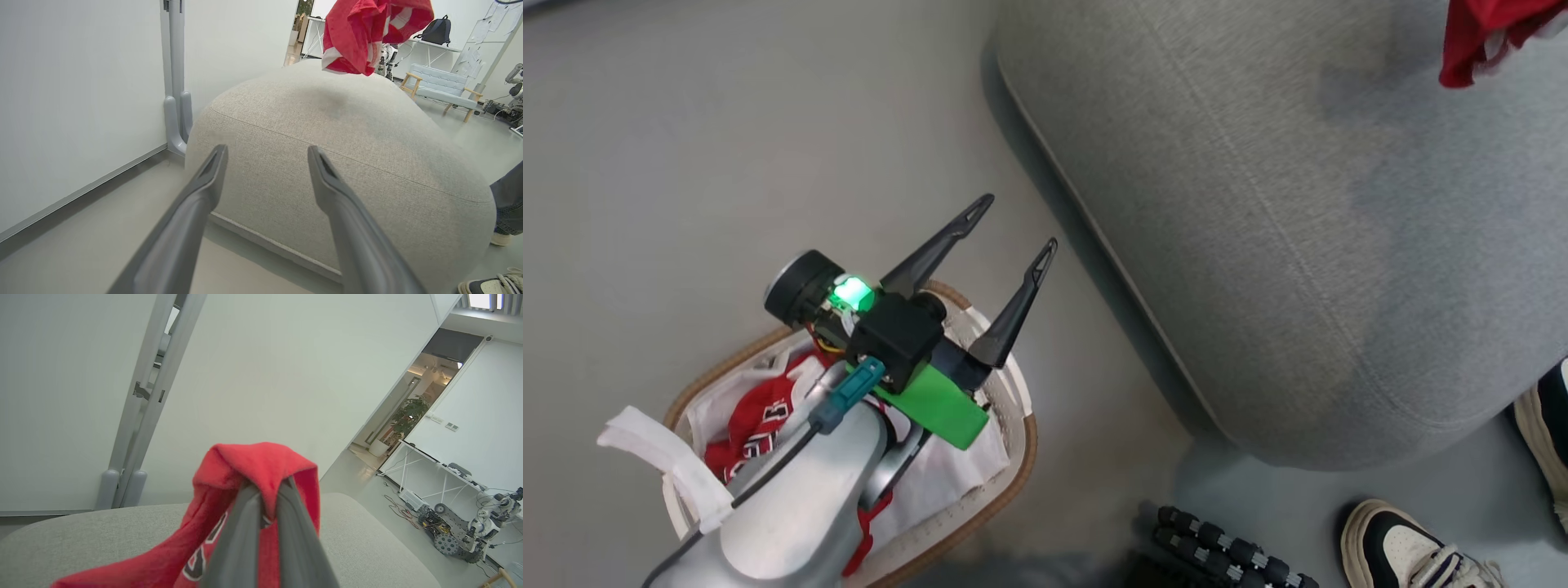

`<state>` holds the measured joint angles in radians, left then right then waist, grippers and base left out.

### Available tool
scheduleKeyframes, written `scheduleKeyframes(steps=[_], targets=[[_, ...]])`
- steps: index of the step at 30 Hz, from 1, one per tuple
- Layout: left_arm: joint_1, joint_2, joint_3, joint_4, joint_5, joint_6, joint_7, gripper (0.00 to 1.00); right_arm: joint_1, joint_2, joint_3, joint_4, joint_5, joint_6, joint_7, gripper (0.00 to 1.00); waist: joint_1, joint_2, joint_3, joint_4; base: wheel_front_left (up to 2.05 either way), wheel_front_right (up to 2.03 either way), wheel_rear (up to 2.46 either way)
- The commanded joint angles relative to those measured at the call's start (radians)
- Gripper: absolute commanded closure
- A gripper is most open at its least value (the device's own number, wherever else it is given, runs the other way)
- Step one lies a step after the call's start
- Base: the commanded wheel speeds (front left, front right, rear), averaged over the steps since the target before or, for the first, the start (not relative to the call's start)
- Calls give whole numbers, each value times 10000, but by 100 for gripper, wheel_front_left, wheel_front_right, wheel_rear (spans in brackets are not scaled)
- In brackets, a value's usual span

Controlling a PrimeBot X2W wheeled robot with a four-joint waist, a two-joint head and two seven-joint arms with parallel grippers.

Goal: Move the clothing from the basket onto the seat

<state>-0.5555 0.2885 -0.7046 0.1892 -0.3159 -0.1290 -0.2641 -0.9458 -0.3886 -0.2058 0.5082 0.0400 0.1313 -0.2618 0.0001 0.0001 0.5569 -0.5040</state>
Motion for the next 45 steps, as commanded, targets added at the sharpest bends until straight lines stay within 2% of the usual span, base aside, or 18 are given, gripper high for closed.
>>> scheduleKeyframes(steps=[1, 6, 12, 13, 14, 15, 16, 17, 24, 32, 37, 45], targets=[[-256, 114, 20, -54, 2, -31, -6, 0, -244, -28, -248, 194, -89, -10, -48, 100, -1, -1, 1076, 739, 0, 0, 0], [-401, 238, -80, -98, -86, -31, -6, 0, -556, -62, -1616, 850, -614, -10, -48, 100, -1, -1, 1572, 1196, 0, 0, 0], [-90, 307, 174, 24, -111, -31, -6, 0, 69, 476, -3243, 1699, -1455, -10, -35, 100, -1, -1, 1648, 1443, 0, 0, 0], [-27, 280, 207, 60, -117, -31, -6, 0, 211, 601, -3433, 1823, -1576, -10, -35, 88, -1, -1, 1601, 1454, 0, 0, 0], [46, 227, 257, 104, -124, -31, -6, 0, 397, 755, -3576, 1943, -1733, -12, -35, 66, -1, -1, 1506, 1463, 0, 0, 0], [89, 188, 289, 135, -134, -31, -7, 0, 558, 860, -3674, 1975, -1801, -12, -35, 56, -1, -1, 1428, 1466, 0, 0, 0], [156, 129, 344, 180, -145, -31, -7, 0, 809, 984, -3778, 2013, -1867, -12, -35, 22, -1, -1, 1296, 1462, 0, 0, 0], [201, 85, 405, 214, -157, -31, -7, 0, 1015, 1087, -3849, 2049, -1896, -12, -35, 0, -1, -1, 1168, 1455, 0, 0, 0], [614, -306, 862, 471, -64, -31, -7, 0, 2602, 1723, -3712, 1799, -1880, -12, -35, 0, -1, -1, 127, 1469, 0, 0, 0], [1445, -876, 2193, 638, 143, -31, -6, 0, 3852, 2241, -2255, 581, -1024, -12, -35, 0, -1, -1, -1057, 1742, 0, 0, 0], [2093, -1289, 3382, 730, 486, -31, -6, 0, 4268, 2463, -1193, -153, -221, -10, -35, 0, -1, -1, -1736, 2229, 0, 0, 0], [2889, -1759, 5014, 747, 932, -31, -7, 0, 4843, 2840, 177, -1398, 386, -10, -35, 0, -1, -1, -2530, 3262, 0, 0, 0]])
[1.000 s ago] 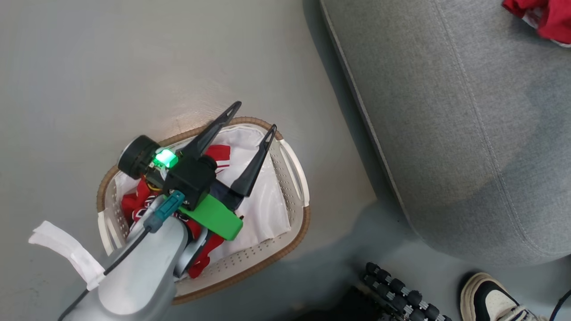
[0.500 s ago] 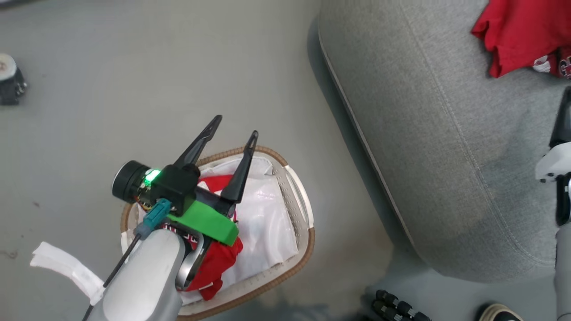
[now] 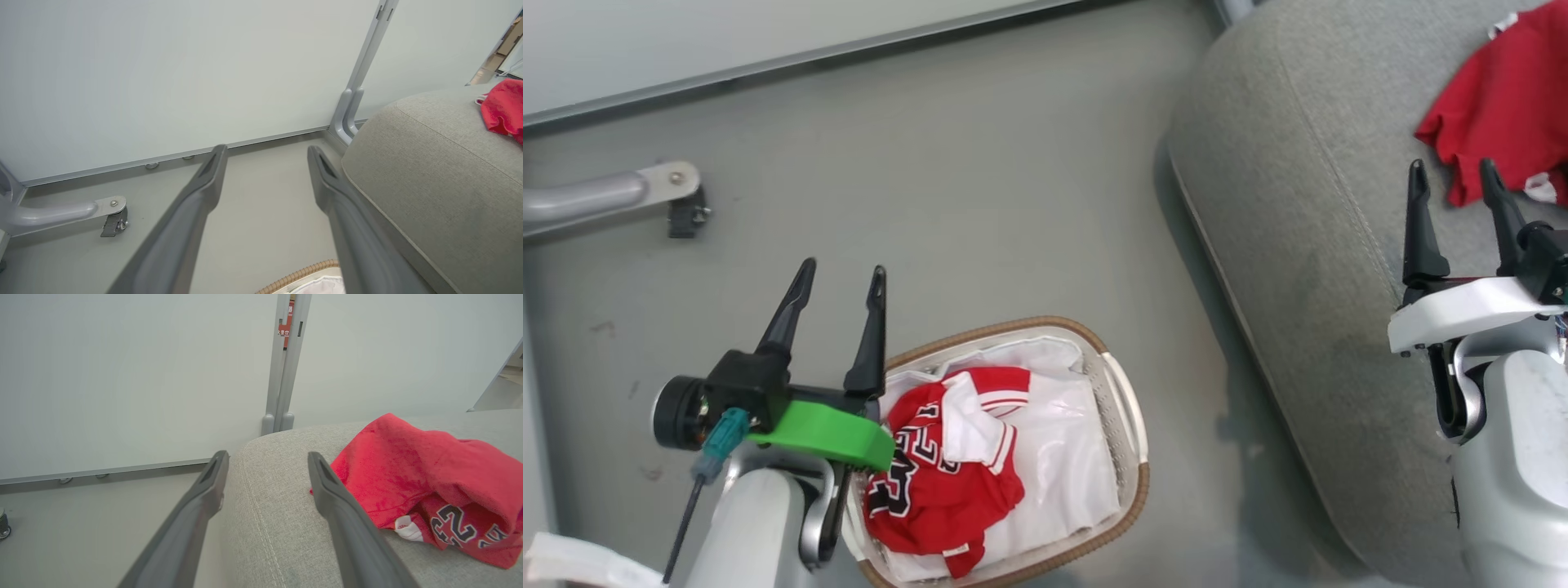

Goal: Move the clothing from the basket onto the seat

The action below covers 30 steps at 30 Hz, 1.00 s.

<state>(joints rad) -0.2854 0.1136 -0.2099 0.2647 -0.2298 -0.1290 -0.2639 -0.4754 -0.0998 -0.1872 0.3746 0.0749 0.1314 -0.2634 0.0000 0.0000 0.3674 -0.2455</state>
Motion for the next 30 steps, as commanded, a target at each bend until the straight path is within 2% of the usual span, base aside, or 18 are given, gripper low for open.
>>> scheduleKeyframes(steps=[1, 8, 15, 30], targets=[[284, -44, 224, 3, 111, -31, -9, 0, 209, 2, 68, -112, 79, -12, -20, 0, 0, 0, -732, 787, 0, 0, 0], [899, -308, 1388, 205, 367, -31, -9, 0, 746, 235, 832, -245, 291, -12, -20, 0, 0, 0, -1457, 1547, 0, 0, 0], [1471, -488, 1981, 433, 553, -31, -8, 0, 1469, 348, 1348, -98, 424, -12, -20, 0, 0, 0, -2137, 1977, 0, 0, 0], [2842, -618, 2531, 533, 491, -31, -9, 0, 3083, 447, 1927, 143, 546, -12, -20, 0, 0, 0, -3300, 1924, 0, 0, 0]])
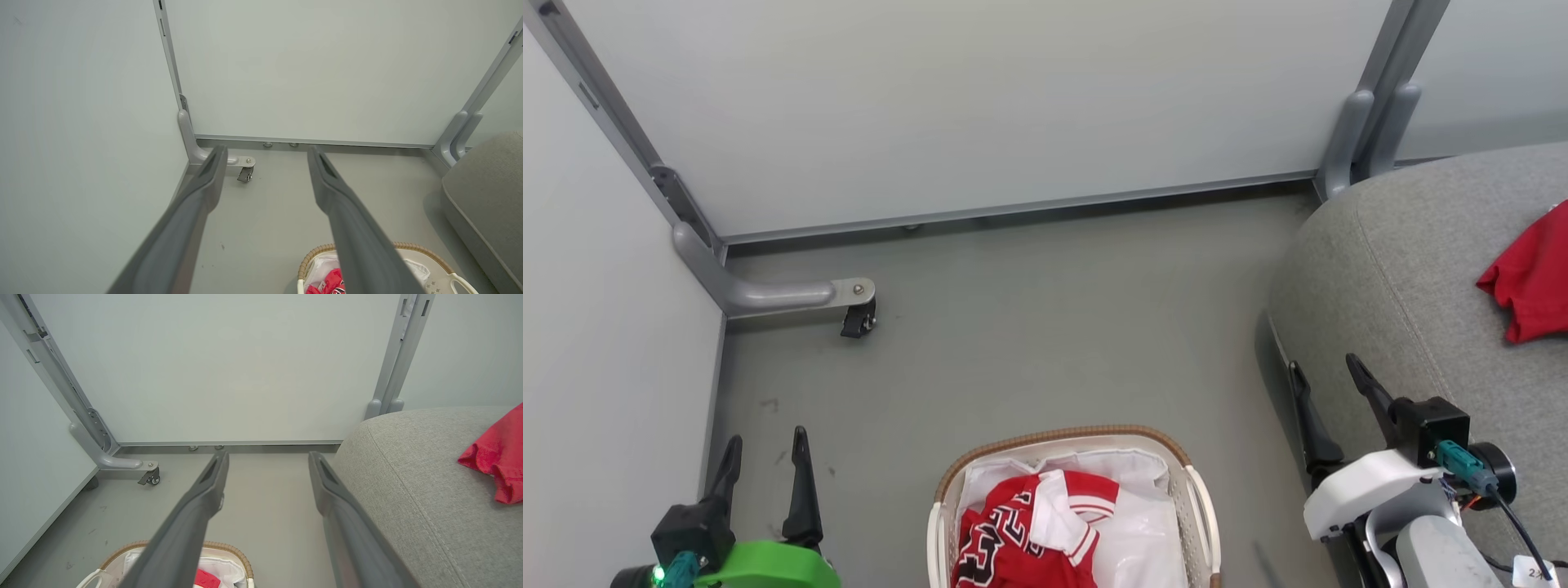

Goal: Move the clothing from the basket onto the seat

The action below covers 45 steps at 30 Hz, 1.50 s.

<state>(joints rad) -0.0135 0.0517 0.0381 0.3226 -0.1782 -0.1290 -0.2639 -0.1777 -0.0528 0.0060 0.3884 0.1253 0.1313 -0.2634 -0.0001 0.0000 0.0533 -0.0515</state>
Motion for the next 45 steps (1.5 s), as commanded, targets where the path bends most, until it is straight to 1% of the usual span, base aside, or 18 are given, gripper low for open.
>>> scheduleKeyframes(steps=[1, 7, 12, 19, 28, 35, 39, 45], targets=[[198, -2, 48, -55, -81, -31, -9, 0, 164, -21, 20, 12, 66, -10, -20, 0, 1, 0, -188, -32, 0, 0, 0], [491, -3, -99, -38, -333, -31, -7, 0, 403, -7, 64, 58, 134, -10, -20, 0, 1, 0, -271, -101, 0, 0, 0], [498, -3, -393, -36, -355, -31, -7, 0, 331, -2, 95, 15, 151, -10, -20, 0, 1, 0, -113, -160, 0, 0, 0], [-221, 0, -1039, 203, -455, -31, -9, 0, -298, -1, 197, -240, 160, -10, -20, 0, 1, 0, 864, -418, 0, 0, 0], [-1631, 15, -2074, 940, -310, -31, -7, 0, -1353, -1, 740, -625, 562, -10, -20, 0, 1, 0, 2571, -1227, 0, 0, 0], [-2841, 324, -2895, 1787, -351, -31, -9, 0, -2015, 1, 1062, -901, 892, -10, -20, 0, 1, 0, 3856, -1869, 0, 0, 0], [-3471, 683, -3441, 2320, -282, -31, -7, 0, -2310, 5, 1267, -1077, 1163, -10, -20, 0, 1, 0, 4561, -2249, 0, 0, 0], [-4393, 1228, -4393, 3555, -131, -31, -10, 0, -2556, 4, 1473, -1250, 1465, -10, -20, 0, 1, 0, 5419, -2757, 0, 0, 0]])
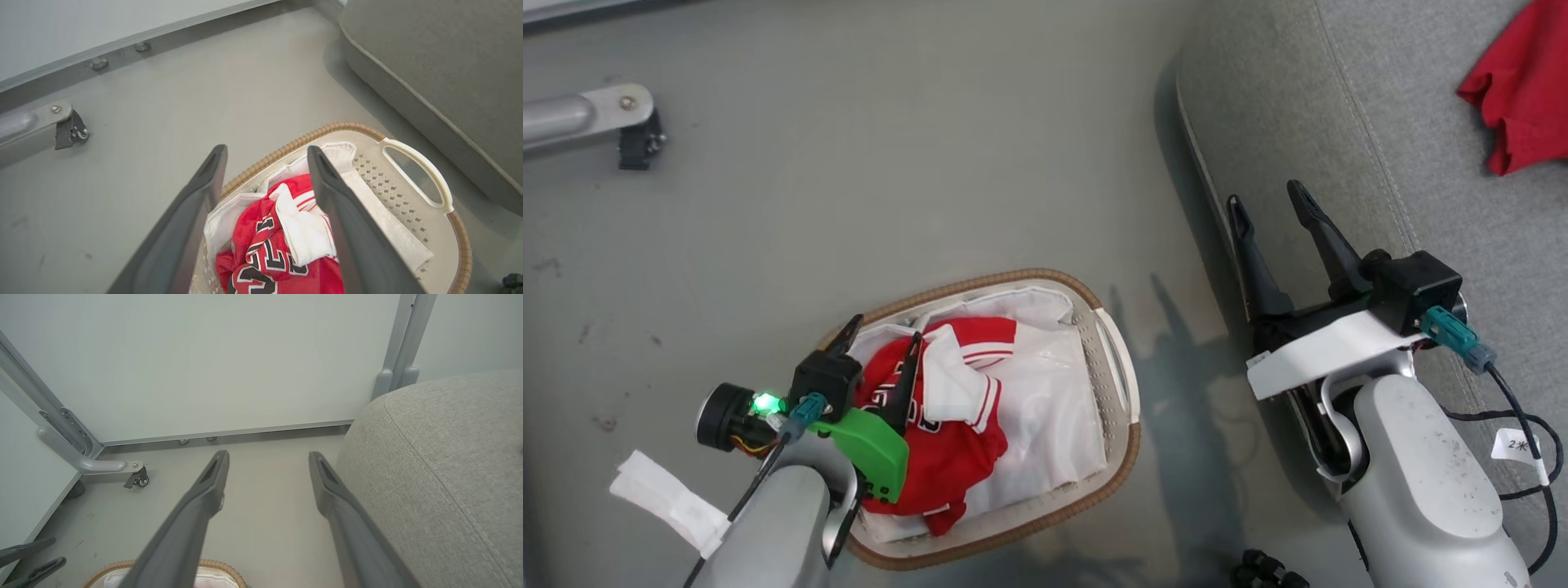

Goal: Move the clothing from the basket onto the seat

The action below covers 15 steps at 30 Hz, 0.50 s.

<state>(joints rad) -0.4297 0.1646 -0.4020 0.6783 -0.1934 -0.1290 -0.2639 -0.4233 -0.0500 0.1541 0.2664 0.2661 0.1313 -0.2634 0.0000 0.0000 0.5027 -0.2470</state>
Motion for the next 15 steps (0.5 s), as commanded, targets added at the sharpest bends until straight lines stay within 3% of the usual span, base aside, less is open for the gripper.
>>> scheduleKeyframes(steps=[1, 8, 15], targets=[[-343, 173, -186, 207, 32, -31, -9, 0, -108, -23, -7, -39, 82, -10, -20, 0, 0, 0, 1055, -877, 0, 0, 0], [-1267, 559, -1456, 1583, 224, -30, -9, 0, -243, -16, 54, -71, 391, -10, -20, 0, 0, 0, 1812, -1251, 0, 0, 0], [-2360, 516, -3103, 3595, 467, -30, 315, 0, -347, -18, 378, -88, 706, -10, -20, 0, 0, 0, 2419, -1524, 0, 0, 0]])
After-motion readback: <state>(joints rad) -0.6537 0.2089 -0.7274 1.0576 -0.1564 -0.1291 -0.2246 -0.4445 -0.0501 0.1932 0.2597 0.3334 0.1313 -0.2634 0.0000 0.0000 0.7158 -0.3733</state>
